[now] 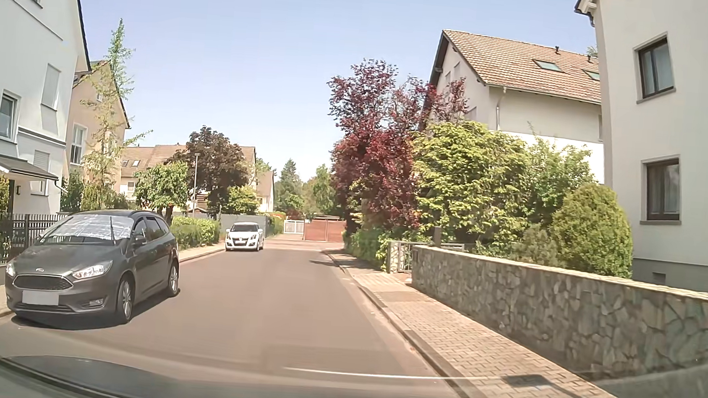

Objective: Follow the waypoints while adhering to traffic rules and regulations

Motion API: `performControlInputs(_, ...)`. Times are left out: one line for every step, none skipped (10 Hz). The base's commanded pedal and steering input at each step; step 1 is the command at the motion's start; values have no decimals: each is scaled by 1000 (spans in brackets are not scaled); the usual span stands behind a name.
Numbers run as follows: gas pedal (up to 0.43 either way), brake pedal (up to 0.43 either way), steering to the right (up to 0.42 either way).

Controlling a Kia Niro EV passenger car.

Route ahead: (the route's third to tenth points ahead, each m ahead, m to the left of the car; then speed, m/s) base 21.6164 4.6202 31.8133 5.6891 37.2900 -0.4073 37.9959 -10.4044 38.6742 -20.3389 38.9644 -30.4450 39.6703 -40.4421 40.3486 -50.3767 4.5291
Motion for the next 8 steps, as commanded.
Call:
performControlInputs(150, 0, -133)
performControlInputs(150, 0, -120)
performControlInputs(150, 0, -103)
performControlInputs(150, 0, -90)
performControlInputs(150, 0, -77)
performControlInputs(150, 0, -62)
performControlInputs(150, 0, -50)
performControlInputs(150, 0, -40)
